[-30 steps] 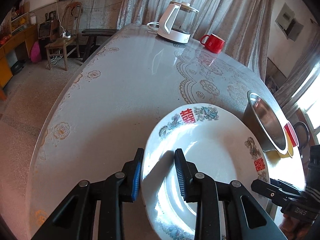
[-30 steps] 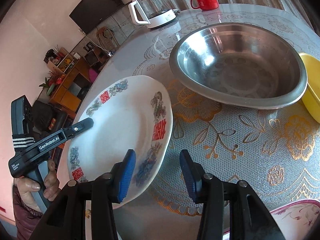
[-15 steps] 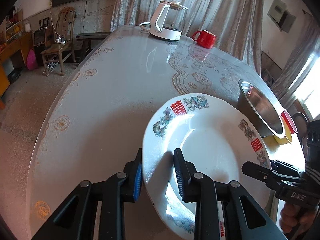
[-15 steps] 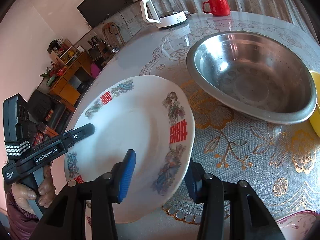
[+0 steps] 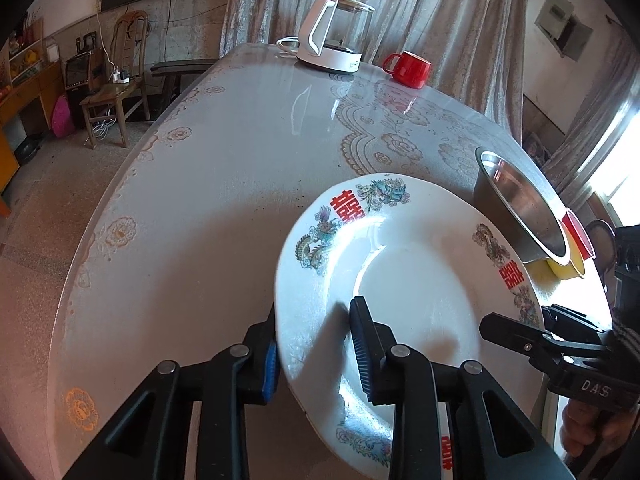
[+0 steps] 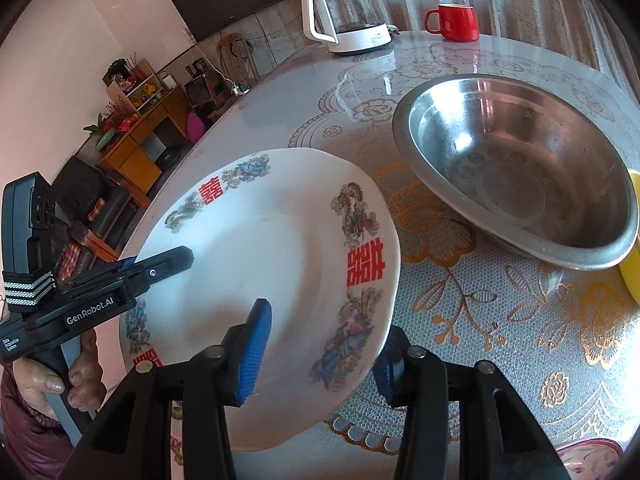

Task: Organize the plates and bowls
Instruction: 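Grasp the rim of the red-character plate with the right gripper and lift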

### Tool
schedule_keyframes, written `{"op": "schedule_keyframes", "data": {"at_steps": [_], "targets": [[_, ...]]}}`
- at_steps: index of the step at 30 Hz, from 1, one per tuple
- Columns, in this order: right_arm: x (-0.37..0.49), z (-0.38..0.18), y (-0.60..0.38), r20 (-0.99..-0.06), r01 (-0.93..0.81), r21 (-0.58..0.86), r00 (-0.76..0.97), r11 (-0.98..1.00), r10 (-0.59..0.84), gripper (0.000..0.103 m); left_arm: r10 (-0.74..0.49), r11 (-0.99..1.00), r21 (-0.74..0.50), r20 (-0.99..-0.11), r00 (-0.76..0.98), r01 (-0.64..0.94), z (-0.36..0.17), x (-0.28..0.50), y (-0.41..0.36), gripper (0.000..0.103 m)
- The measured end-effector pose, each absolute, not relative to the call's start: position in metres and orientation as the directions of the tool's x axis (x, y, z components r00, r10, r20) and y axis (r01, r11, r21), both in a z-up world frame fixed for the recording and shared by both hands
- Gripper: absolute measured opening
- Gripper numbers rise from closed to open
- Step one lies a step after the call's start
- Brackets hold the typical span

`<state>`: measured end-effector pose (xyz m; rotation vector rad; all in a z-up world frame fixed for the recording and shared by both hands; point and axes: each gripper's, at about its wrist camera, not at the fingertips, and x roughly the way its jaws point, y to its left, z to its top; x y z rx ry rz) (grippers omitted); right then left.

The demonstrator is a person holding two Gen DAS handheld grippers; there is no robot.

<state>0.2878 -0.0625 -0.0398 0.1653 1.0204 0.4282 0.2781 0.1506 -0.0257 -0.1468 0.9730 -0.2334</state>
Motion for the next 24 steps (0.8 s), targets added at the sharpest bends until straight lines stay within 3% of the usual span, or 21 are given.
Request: {"op": "schedule_keyframes", "data": {"at_steps": [6,11,14,24], "targets": [[0.288,-0.040,-0.063,-0.793,-0.274,0.331,0.438,0.903,0.424,0.050,-0.268,0.963,-0.242,-0.796,0.543,0.119,-0.027,0.283,0.153,0.036],[0.282,-0.040,-0.057,-0.803,-0.278,0.241,0.481,0.930,0.352,0.036,-0.208,0.978,-0.179,-0.796,0.569,0.107,-0.025,0.280,0.145,0.035],[0.283,-0.041,-0.063,-0.804,-0.255,0.258,0.478,0.932,0.353,0.031,-0.244,0.970,-0.209,-0.790,0.563,0.128,-0.025,0.274,0.150,0.031],[0.272,-0.040,-0.076,-0.790,-0.241,0.315,0.469,0.918,0.394,0.030,-0.274,0.962,-0.218,-0.786,0.554,0.166,-0.019,0.251,0.150,0.029]]}}
